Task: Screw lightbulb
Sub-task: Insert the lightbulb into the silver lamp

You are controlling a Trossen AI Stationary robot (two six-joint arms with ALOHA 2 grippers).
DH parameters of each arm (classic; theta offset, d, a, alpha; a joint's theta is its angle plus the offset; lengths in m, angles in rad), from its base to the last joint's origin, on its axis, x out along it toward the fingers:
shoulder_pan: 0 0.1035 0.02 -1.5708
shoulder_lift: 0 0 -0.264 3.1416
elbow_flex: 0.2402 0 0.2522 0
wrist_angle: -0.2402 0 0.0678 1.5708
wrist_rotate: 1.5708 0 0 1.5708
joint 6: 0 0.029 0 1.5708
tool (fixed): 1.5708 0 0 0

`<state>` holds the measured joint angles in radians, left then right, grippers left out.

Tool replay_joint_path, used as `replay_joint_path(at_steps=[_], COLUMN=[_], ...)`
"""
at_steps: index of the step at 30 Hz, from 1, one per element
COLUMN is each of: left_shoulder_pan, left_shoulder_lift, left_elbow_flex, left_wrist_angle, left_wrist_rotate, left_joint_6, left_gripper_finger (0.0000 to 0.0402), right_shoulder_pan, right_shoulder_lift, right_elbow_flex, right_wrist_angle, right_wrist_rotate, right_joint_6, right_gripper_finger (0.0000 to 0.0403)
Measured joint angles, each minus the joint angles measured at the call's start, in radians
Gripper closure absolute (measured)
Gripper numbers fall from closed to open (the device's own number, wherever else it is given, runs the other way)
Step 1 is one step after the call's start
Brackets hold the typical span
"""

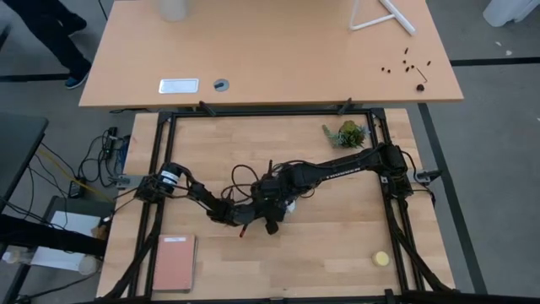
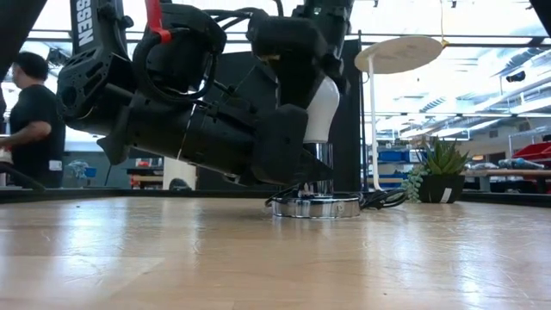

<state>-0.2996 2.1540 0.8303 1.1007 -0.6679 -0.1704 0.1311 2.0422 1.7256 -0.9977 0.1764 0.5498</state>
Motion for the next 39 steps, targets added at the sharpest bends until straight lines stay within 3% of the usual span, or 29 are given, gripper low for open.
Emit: replay_joint_path(at_steps=[4, 8, 18, 29, 39], left_shoulder_pan=[-0.003, -0.006, -0.01, -0.015, -0.013], left_shoulder_lift=[0.0, 0.0, 0.0, 0.0, -0.001], left_elbow_flex=[0.0, 0.0, 0.0, 0.0, 0.001], left_wrist_angle=[-0.001, -0.002, -0.002, -0.009, -0.019], left_wrist_rotate=[-0.001, 0.0, 0.002, 0.023, 0.011], left_joint_6=[0.004, 0.004, 0.003, -0.001, -0.02], left_gripper_finger=[0.0219, 0.0219, 0.0219, 0.0219, 0.0219], right_shoulder_pan=[-0.004, -0.004, -0.009, 0.004, 0.022], right_shoulder_lift=[0.0, 0.0, 0.0, -0.006, -0.022], right_elbow_flex=[0.0, 0.0, 0.0, -0.002, 0.057], right_wrist_angle=[-0.002, -0.001, 0.01, 0.029, -0.011], right_wrist_rotate=[0.0, -0.039, -0.088, -0.09, -0.034], right_joint_6=[0.136, 0.15, 0.021, -0.108, -0.17], right_gripper_finger=[0.0135, 0.0134, 0.0117, 0.001, 0.0012])
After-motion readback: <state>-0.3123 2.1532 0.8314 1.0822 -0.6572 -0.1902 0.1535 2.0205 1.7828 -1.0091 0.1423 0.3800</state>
